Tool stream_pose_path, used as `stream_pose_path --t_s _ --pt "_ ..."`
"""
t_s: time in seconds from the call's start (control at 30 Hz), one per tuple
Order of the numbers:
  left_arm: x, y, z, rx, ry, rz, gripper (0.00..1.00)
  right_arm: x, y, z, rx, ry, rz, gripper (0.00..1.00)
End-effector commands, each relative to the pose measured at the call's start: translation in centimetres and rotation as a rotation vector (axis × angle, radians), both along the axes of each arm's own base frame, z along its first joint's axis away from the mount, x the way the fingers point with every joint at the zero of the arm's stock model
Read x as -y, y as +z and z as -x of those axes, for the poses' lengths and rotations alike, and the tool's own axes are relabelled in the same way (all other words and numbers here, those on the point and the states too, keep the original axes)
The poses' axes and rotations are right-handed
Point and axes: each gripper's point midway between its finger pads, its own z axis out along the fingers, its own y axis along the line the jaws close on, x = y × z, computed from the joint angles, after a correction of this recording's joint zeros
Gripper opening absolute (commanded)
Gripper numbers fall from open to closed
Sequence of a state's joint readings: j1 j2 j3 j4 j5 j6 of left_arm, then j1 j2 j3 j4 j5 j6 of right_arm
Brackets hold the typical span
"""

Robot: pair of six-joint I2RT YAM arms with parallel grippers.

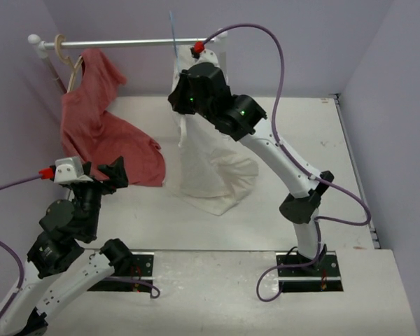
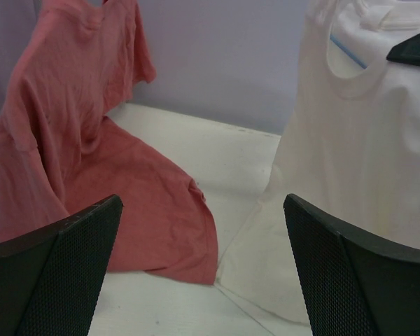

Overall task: Place the t-shirt on the hanger
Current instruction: Place the hanger at the clothesline.

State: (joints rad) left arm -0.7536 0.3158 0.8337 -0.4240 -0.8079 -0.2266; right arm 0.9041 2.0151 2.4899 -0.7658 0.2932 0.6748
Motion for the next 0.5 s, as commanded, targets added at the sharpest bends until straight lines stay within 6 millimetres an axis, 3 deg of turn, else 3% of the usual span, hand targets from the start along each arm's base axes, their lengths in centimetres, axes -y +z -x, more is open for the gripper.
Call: stream_pose_path --t_s 0.0,0.27,0.37,0.47 --pt "-1.5 -2.1 0.0 -0.008 0.099 0.040 1.00 -1.2 3.2 0.3 0.040 -0.012 -0.174 0.00" --pt "-1.4 -3.1 0.2 0.008 0.074 0.044 1.00 -4.5 3.7 0.0 0.092 -0.004 -0.235 0.00" --pt "-0.7 -3.6 -0.2 -0.009 0.056 0.022 1.00 -4.7 3.7 -1.7 0.128 -0.064 -0.248 0.00" --pt "-1.1 -3.8 -0.2 -0.018 0.081 0.014 1.00 -5.3 2.4 -3.7 0.138 -0.094 -0.239 0.00"
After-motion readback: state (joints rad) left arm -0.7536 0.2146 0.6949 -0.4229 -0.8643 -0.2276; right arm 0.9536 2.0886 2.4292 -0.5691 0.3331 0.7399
